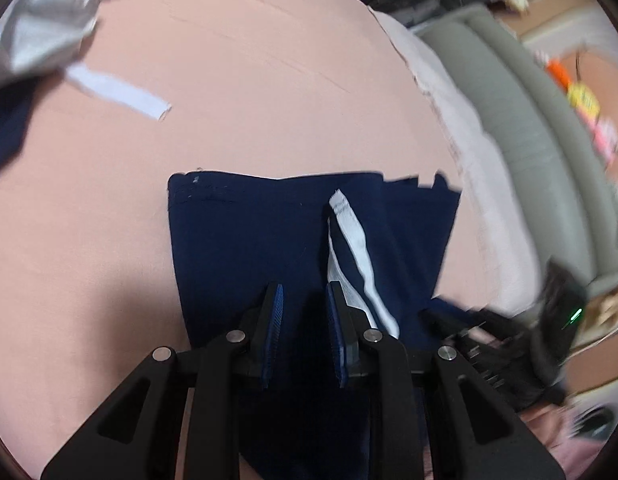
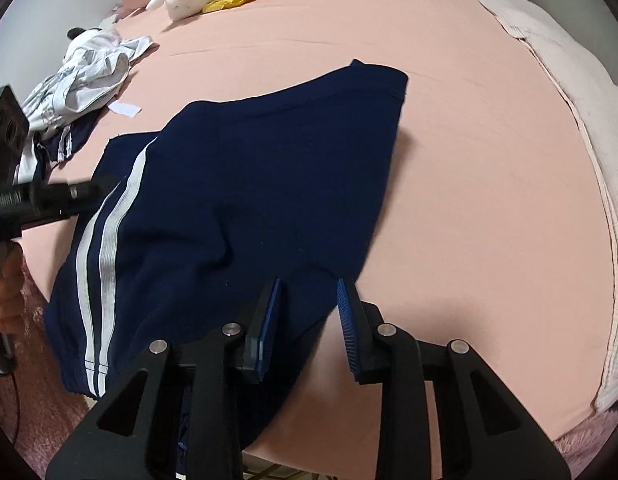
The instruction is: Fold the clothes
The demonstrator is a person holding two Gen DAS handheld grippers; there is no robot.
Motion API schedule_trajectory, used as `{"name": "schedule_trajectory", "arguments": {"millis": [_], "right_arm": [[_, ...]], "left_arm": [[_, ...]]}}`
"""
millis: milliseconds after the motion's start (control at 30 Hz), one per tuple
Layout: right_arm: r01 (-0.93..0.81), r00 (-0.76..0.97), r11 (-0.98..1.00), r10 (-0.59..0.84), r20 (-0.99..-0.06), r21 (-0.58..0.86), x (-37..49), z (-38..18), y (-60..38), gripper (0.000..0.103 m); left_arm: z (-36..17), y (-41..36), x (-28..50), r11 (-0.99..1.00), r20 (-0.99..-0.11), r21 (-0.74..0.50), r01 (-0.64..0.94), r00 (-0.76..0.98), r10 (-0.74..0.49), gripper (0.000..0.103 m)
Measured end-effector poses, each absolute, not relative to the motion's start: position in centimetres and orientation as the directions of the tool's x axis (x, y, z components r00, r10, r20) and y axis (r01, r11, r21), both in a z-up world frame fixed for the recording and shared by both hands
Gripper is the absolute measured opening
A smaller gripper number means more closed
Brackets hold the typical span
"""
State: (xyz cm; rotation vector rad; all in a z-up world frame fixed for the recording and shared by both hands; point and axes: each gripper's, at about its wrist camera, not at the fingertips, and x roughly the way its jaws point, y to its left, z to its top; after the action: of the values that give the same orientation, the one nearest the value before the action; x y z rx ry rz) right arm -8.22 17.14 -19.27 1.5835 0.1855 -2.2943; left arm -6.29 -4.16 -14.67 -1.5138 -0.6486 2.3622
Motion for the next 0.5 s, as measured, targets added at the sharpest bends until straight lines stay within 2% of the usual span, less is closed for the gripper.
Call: {"name": "schedule_trajectory", "arguments": {"millis": [133, 433, 500], "right_arm": [[0.343, -0.319, -0.932, -0.230, -0.919, 0.114, -8.1, -19.1, 17.8, 0.032], [0.264, -0.334, -0.936, -0.315, -0.888, 0.232, -8.4, -17.9, 20.8, 0.033], [0.242, -0.347, -0.941, -0.310, -0.885, 0.235, -8.6, -17.8, 21.4, 0.033]], "left_arm": [[-14.5, -1.7, -5.9, -0.890, -0.804, -0.451, -0.063, -0.406, 0.435, 0.022], [-12.1, 1.5, -5.4, -0.785, -0.670, -0.570, -0.243, -0.415, 0.615, 0.022], [-12.3, 2.7, -5.1, -0.785, -0.687, -0.551, -0.284, -0.379, 0.620, 0.022]]}}
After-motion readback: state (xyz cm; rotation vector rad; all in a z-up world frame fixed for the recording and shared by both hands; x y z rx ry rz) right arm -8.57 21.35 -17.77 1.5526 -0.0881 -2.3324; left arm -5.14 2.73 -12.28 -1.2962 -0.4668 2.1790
